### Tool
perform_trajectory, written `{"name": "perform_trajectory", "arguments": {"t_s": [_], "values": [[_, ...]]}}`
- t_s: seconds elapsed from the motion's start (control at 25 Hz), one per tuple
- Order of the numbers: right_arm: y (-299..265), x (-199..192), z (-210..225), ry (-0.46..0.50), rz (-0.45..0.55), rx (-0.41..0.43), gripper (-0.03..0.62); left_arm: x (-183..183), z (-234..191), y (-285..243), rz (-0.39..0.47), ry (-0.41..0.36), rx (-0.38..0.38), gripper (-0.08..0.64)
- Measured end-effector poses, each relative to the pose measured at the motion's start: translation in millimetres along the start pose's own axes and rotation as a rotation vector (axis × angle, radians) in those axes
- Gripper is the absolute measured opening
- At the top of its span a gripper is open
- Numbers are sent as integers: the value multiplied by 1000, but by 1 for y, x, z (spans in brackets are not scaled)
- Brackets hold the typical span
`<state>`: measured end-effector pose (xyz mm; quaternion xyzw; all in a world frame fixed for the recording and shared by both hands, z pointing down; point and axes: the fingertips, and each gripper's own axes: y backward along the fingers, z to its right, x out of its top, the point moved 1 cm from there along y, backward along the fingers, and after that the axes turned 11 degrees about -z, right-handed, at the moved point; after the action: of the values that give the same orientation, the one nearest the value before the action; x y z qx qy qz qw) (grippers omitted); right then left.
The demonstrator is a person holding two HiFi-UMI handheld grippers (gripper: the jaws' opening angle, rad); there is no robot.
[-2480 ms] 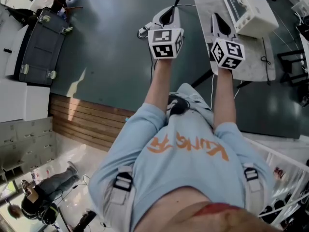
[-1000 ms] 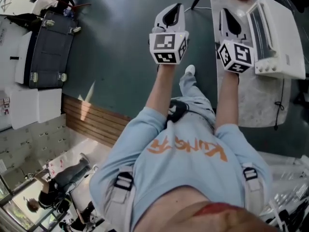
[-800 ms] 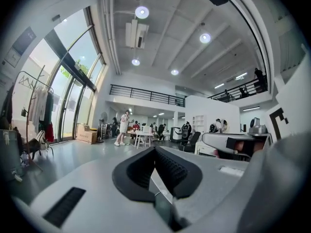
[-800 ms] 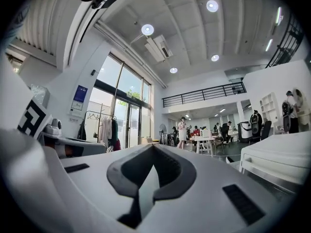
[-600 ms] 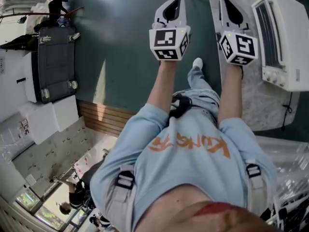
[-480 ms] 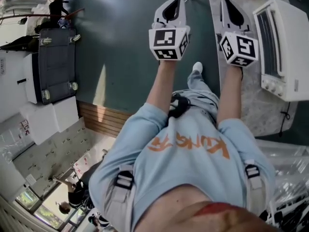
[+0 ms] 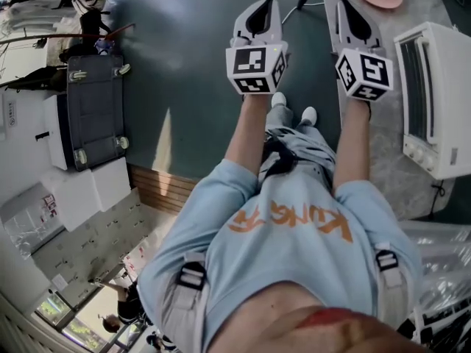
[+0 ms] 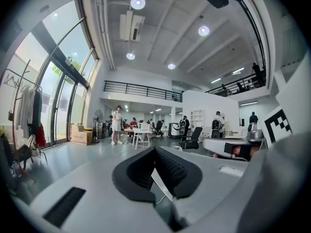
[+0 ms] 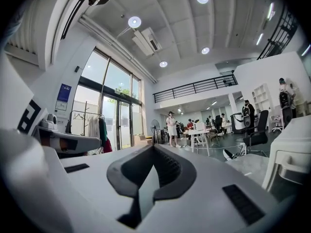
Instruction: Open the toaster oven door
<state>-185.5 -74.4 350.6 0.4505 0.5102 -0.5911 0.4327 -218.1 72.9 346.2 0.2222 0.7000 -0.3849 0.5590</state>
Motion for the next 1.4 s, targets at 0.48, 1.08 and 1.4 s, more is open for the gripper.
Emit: {"name": "perform_trajectory", "arguments": {"t_s": [0.48,1.08,1.4], "values": [[-38,51,46,35,27,-204,-3,61,-3,-87,86,-24,-233,2],[12,24,122,-25,-20,-592,-2,53,89,-165,11,-102,-632,3],[105,-2,161,-97,-26,-860,-2,33,197,-159,-47,-218,-903,3]]}}
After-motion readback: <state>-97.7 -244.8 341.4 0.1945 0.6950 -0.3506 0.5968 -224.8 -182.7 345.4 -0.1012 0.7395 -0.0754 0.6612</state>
